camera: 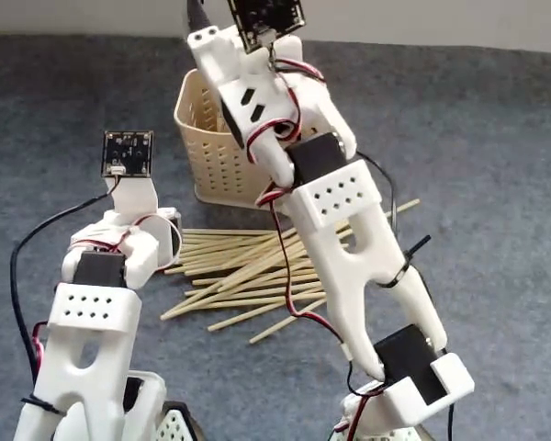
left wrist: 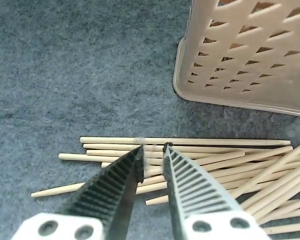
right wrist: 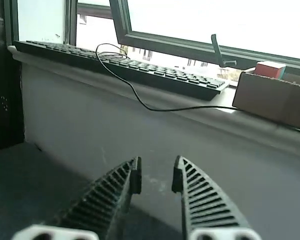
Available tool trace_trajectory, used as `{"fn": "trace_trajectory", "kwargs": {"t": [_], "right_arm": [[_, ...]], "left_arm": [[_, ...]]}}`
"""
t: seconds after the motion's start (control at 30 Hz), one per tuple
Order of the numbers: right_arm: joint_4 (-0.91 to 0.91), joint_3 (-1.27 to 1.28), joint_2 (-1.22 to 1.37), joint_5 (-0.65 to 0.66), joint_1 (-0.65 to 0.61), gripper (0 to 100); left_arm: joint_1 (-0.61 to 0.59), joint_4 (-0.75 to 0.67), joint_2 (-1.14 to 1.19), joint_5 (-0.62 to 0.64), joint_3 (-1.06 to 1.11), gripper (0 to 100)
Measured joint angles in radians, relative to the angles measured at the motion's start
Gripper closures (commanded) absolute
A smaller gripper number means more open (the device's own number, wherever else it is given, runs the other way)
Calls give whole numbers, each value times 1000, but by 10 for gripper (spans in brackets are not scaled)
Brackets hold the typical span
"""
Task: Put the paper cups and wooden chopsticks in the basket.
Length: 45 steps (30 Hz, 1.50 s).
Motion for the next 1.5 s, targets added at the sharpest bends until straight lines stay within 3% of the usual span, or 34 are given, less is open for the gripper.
{"fn": "trace_trajectory", "kwargs": {"t": [0.23,0.73,1.0,1.3,1.5], "right_arm": [[149,-2,-126,0,0,879],[879,-2,-397,0,0,879],[1119,-2,-440,0,124,879],[1186,172,-440,-163,368,879],[1030,454,-440,-227,468,879]], "left_arm": [[0,0,0,0,0,919],[0,0,0,0,0,919],[0,0,0,0,0,919],[0,0,0,0,0,919],[0,0,0,0,0,919]]}}
